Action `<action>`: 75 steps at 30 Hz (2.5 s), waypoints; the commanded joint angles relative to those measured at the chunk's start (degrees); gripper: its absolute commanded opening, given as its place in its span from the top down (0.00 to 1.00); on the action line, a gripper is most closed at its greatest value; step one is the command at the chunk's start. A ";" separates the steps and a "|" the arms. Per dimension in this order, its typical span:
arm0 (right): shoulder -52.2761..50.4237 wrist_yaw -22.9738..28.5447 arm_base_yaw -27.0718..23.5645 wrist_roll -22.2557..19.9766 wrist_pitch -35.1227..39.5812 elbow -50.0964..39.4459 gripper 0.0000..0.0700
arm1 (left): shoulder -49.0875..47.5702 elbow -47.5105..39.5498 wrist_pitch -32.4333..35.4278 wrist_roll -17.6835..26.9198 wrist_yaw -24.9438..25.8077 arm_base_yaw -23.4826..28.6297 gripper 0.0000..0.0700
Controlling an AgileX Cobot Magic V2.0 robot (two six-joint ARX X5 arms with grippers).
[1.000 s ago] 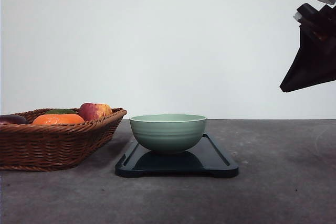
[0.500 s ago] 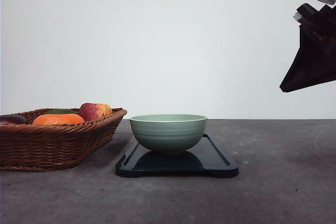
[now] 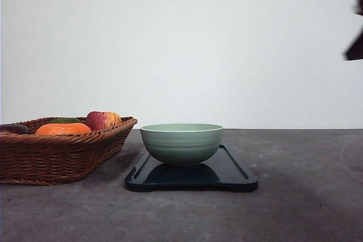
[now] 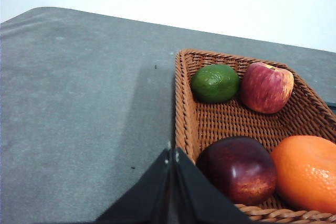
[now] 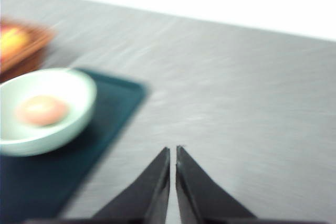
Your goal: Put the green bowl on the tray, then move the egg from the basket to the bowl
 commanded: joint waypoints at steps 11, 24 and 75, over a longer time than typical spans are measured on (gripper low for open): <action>-24.70 1.07 -5.88 1.93 -2.34 -14.14 0.99 | -0.07 -1.11 0.03 -0.07 -0.04 0.04 1.00; -32.32 3.90 -7.50 1.96 -8.84 -14.14 0.99 | -0.07 -1.11 -0.01 -0.07 -0.04 0.04 1.00; -32.32 3.90 -7.48 2.12 -7.50 -14.14 0.99 | -0.07 -1.11 0.00 -0.07 -0.04 0.04 1.00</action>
